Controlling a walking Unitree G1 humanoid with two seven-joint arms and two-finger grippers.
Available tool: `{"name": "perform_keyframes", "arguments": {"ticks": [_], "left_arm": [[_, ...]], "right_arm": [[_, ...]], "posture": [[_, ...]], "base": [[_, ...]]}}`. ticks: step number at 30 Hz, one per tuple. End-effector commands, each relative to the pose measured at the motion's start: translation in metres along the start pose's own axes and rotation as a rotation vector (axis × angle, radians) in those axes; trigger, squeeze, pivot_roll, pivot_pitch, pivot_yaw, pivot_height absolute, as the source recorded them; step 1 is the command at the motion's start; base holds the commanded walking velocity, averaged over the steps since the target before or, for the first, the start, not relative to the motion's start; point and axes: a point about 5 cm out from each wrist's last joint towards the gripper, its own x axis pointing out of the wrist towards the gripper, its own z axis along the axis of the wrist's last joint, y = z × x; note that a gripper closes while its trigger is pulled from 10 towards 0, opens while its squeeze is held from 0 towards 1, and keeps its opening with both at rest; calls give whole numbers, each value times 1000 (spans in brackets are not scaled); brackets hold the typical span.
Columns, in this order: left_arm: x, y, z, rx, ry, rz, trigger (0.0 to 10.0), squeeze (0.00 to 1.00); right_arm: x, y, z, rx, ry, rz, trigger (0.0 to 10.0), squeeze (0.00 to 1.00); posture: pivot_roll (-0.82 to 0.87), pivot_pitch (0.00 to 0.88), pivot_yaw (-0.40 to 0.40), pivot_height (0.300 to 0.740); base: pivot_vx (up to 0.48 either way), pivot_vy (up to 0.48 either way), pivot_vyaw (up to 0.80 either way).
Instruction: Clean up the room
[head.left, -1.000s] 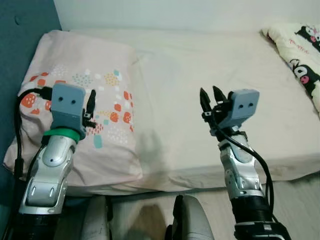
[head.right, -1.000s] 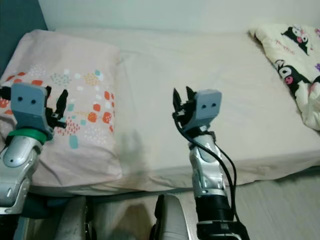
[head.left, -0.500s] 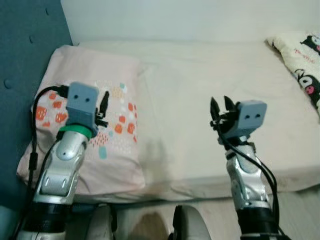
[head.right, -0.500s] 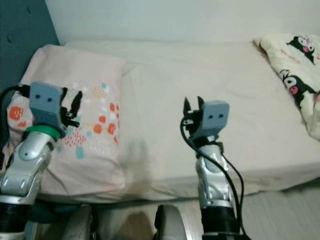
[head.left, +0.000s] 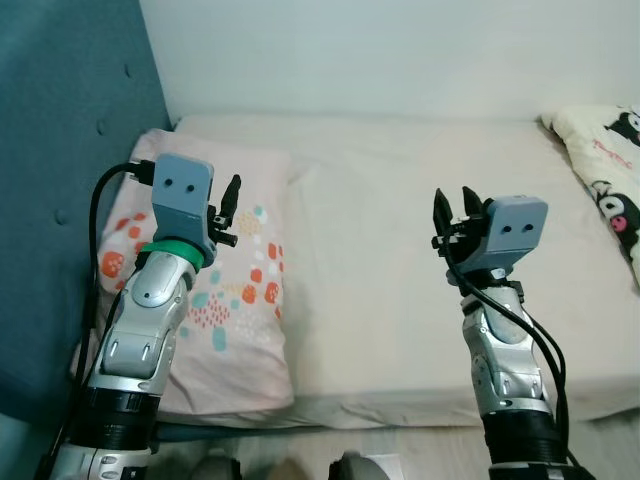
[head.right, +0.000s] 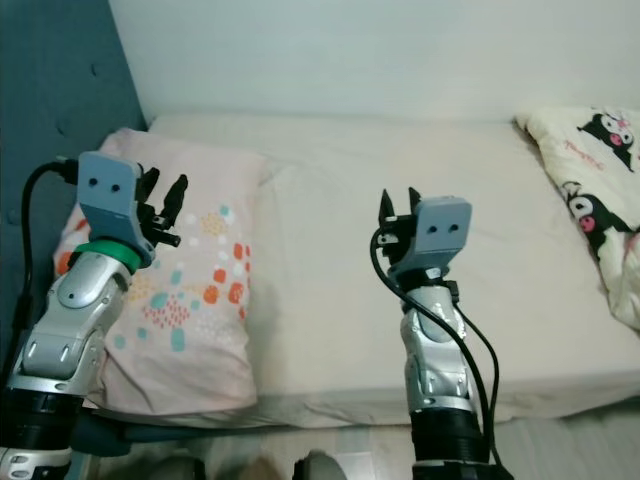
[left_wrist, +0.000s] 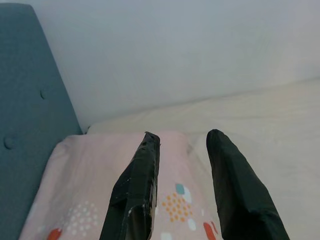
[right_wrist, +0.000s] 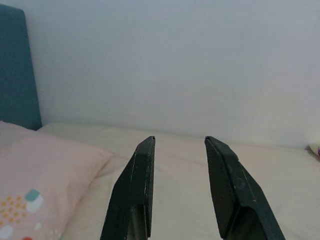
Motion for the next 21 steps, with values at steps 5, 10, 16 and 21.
{"name": "perform_keyframes", "arguments": {"ticks": [5, 10, 16, 21], "left_arm": [[-1, -8, -11, -10, 53, -42, 10000, 0], [-3, -16, -14, 4, 40, -80, 10000, 0], [-7, -24, -23, 7, 47, -96, 10000, 0], [-10, -28, -26, -12, 48, -113, 10000, 0]], "right_arm": [[-2, -1, -10, 1, 49, -16, 10000, 0], [-2, 3, -12, 11, 55, -16, 10000, 0], [-3, 7, -15, 20, 61, -11, 10000, 0], [-3, 7, -17, 28, 67, -9, 10000, 0]], "posture": [[32, 0, -16, 740], [30, 0, -14, 740], [27, 0, -12, 740], [31, 0, -18, 740]], "base": [[0, 0, 0], [0, 0, 0], [0, -137, 0], [0, -102, 0]]}}
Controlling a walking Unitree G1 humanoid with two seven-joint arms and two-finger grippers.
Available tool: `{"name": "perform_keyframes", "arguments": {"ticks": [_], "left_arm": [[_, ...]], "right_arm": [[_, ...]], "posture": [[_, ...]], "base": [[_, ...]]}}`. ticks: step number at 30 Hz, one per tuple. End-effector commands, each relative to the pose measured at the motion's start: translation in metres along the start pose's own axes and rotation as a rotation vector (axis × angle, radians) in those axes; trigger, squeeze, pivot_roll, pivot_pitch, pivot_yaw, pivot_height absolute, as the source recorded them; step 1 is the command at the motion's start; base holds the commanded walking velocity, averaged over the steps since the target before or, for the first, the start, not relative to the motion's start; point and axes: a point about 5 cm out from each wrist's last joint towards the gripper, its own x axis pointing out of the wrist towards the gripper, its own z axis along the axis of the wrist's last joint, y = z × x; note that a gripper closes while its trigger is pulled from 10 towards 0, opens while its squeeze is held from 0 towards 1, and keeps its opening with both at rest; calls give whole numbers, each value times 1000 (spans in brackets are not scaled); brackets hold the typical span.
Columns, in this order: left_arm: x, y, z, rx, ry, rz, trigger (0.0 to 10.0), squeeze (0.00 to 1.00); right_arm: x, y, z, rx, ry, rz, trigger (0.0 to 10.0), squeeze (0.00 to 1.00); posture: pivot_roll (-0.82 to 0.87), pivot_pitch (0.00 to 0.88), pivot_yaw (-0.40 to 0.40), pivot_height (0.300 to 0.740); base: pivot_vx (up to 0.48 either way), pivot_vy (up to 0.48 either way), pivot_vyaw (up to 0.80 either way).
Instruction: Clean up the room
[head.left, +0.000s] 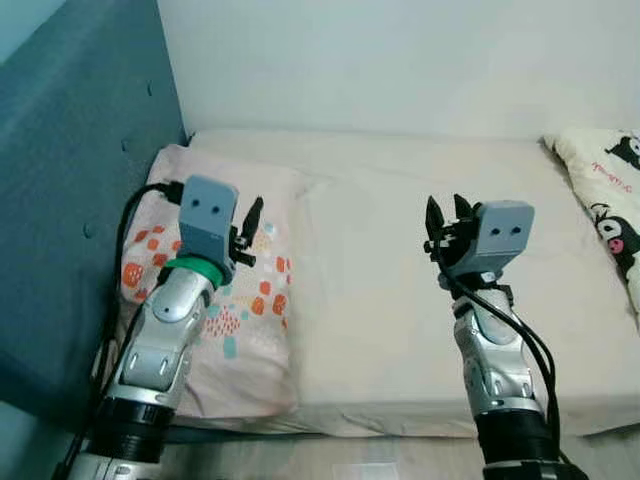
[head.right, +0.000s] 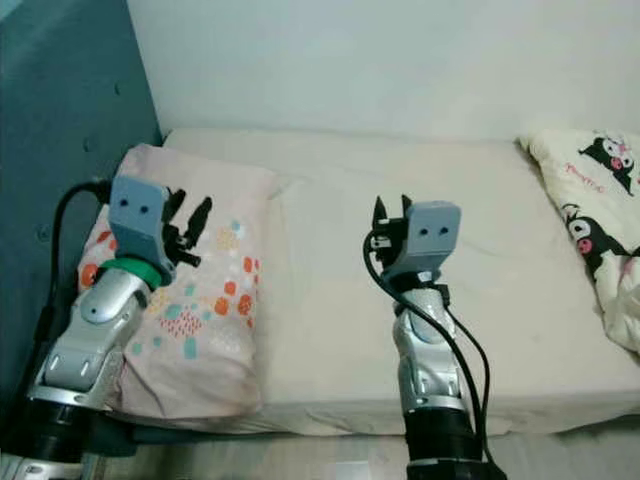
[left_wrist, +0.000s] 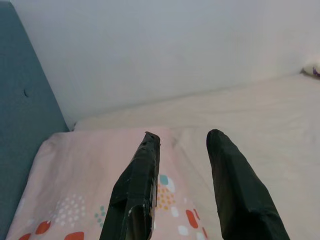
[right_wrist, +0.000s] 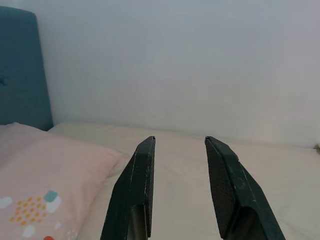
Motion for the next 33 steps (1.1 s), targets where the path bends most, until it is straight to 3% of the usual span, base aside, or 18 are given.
{"name": "perform_keyframes", "arguments": {"ticks": [1, 5, 9, 22, 29, 33], "left_arm": [[-3, -6, -7, -11, 15, -24, 10000, 0], [-3, -8, -8, -10, 14, -31, 10000, 0], [-3, -12, -13, 44, 20, -40, 10000, 0], [-10, -14, -19, 55, 27, -38, 10000, 0], [-10, -14, -19, 56, 27, -34, 10000, 0], [-9, -14, -20, 65, 28, -27, 10000, 0]], "right_arm": [[-2, -1, -6, 2, 21, -5, 10000, 0], [-2, 0, -7, 3, 25, -3, 10000, 0], [-3, 2, -9, 4, 32, 2, 10000, 0], [-10, 4, -14, 8, 52, 4, 10000, 0], [-10, 5, -16, 9, 56, 4, 10000, 0], [-11, 5, -16, 10, 59, 5, 10000, 0]], "posture": [[31, 0, -18, 740], [31, 0, -20, 740], [28, 0, -19, 740], [29, 22, -14, 740], [31, 27, -13, 740], [32, 28, -11, 740]], "base": [[0, 0, 0], [0, 0, 0], [0, -163, 0], [0, -244, 0], [0, 0, 0], [0, -480, 0]]}}
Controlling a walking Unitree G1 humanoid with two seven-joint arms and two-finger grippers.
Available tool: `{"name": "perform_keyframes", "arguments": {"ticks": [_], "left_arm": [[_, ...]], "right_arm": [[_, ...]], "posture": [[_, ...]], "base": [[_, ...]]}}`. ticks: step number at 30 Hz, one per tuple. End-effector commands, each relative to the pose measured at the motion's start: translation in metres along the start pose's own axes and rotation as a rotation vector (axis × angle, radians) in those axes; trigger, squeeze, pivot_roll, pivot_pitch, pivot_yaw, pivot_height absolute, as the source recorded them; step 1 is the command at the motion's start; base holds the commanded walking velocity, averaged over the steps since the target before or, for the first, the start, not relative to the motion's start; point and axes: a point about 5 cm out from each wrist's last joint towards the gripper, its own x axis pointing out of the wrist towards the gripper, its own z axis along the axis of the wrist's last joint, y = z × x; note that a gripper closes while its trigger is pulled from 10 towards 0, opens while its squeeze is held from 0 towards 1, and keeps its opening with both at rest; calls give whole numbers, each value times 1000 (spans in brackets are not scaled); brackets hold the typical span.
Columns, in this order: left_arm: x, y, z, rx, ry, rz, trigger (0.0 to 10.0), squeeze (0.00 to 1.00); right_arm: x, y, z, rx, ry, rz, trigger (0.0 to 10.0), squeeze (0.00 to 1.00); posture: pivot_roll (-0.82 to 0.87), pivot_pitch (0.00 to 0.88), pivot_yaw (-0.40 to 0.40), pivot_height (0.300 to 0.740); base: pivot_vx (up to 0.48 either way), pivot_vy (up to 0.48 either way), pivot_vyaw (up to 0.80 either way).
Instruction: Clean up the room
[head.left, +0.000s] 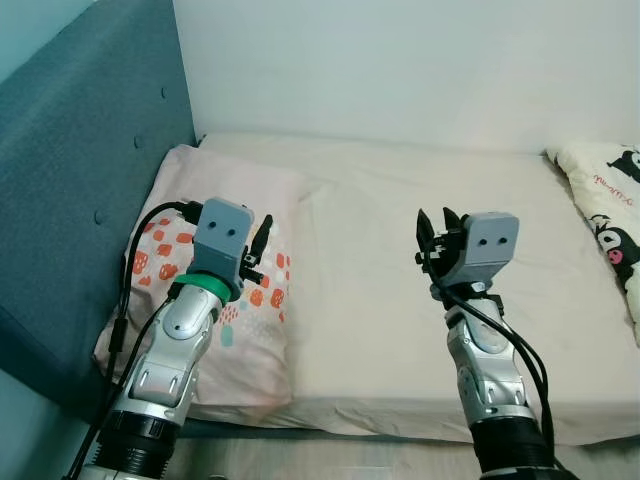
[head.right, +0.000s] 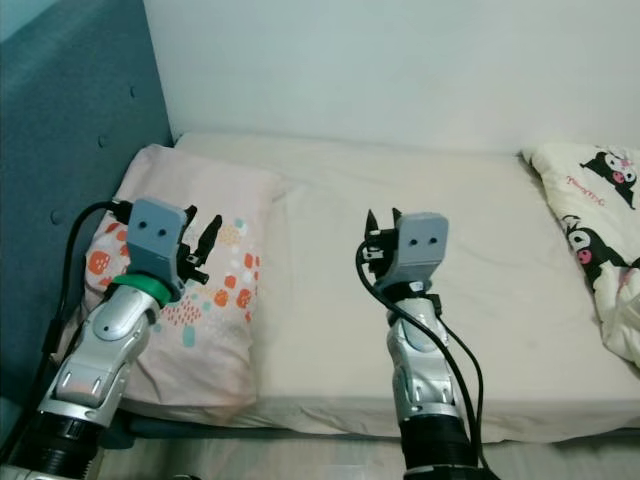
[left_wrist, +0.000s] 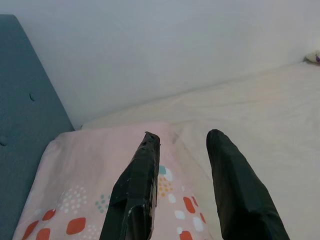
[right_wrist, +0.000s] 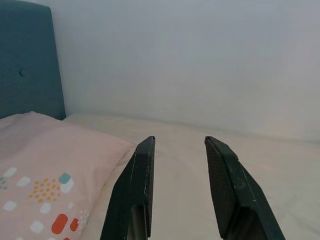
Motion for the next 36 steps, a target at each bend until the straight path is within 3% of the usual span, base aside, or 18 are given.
{"name": "perform_keyframes", "arguments": {"ticks": [1, 36], "left_arm": [[-2, -4, -6, -7, 19, -6, 10000, 0], [0, -3, -7, -11, 28, -7, 10000, 0]], "right_arm": [[-4, 0, -4, 4, 13, -11, 10000, 0], [-4, 2, -6, 8, 17, -5, 10000, 0]], "posture": [[32, 28, -11, 740], [35, 20, -10, 740]], "base": [[0, -480, 0], [0, -452, 0]]}}
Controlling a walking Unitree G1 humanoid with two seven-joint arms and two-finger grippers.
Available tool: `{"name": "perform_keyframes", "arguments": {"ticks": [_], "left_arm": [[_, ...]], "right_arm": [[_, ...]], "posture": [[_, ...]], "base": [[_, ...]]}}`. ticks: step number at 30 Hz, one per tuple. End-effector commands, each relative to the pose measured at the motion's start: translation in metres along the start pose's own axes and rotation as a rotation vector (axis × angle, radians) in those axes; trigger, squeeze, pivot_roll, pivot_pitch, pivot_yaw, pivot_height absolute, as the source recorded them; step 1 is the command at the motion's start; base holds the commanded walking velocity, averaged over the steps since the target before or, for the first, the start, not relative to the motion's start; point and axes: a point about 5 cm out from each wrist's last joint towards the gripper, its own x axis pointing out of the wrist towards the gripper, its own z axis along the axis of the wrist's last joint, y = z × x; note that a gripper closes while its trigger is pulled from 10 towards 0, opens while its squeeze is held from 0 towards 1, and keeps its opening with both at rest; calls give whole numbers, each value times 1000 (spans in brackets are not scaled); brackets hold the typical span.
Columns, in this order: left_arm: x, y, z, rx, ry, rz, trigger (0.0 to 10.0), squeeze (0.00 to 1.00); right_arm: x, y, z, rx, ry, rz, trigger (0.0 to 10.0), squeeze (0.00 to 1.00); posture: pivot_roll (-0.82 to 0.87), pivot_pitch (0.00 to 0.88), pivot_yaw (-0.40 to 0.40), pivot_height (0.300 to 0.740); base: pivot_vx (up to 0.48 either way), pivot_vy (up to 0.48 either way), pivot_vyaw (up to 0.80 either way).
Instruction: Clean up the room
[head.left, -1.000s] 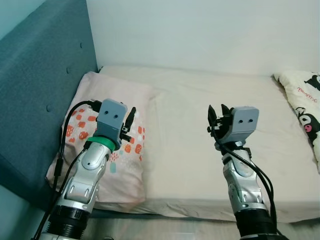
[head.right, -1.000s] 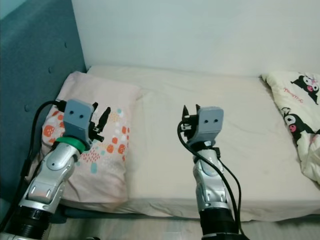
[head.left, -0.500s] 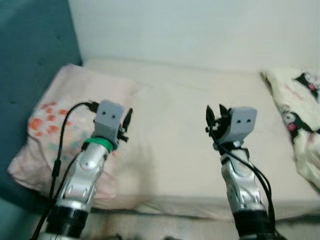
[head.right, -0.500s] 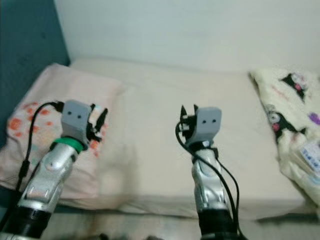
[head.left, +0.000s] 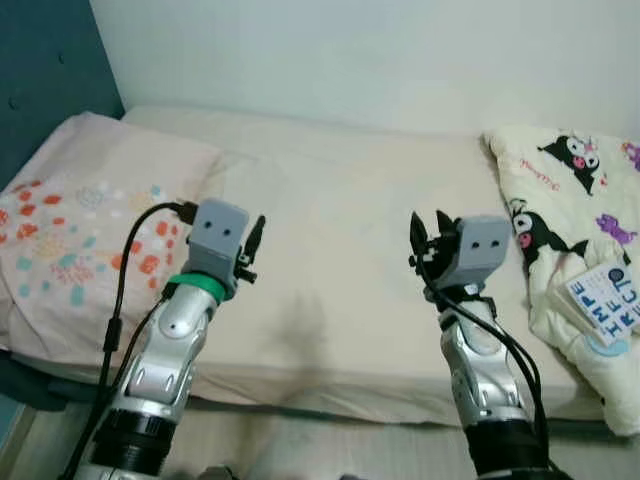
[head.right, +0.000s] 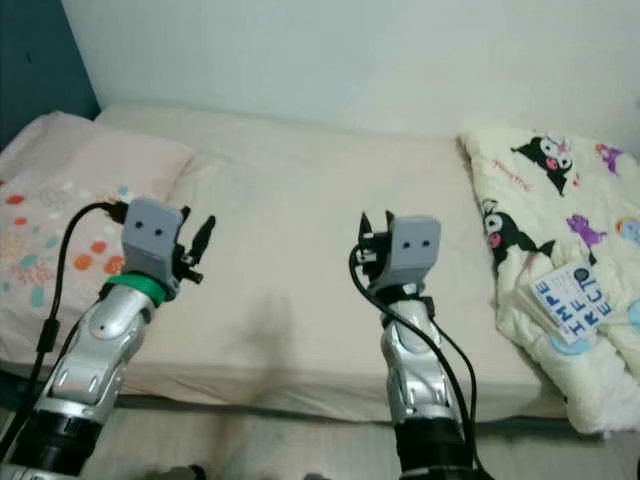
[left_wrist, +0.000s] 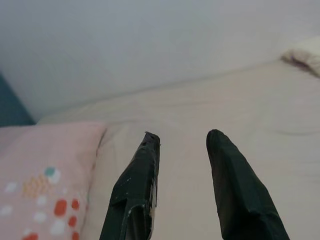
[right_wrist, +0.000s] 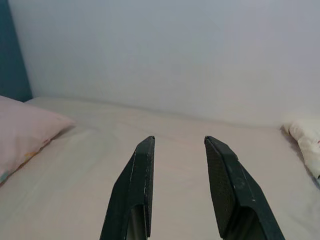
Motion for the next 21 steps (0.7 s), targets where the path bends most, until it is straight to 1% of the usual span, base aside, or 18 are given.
{"name": "perform_keyframes", "arguments": {"ticks": [1, 21], "left_arm": [[0, -7, -2, -5, 6, -26, 10000, 0], [0, -6, -3, -4, 10, -29, 10000, 0]], "right_arm": [[-3, -4, -4, 1, 13, -15, 10000, 0], [-5, -1, -5, 3, 16, -7, 10000, 0]], "posture": [[34, 18, -10, 740], [32, 13, -3, 740]], "base": [[0, -424, 0], [0, -424, 0]]}}
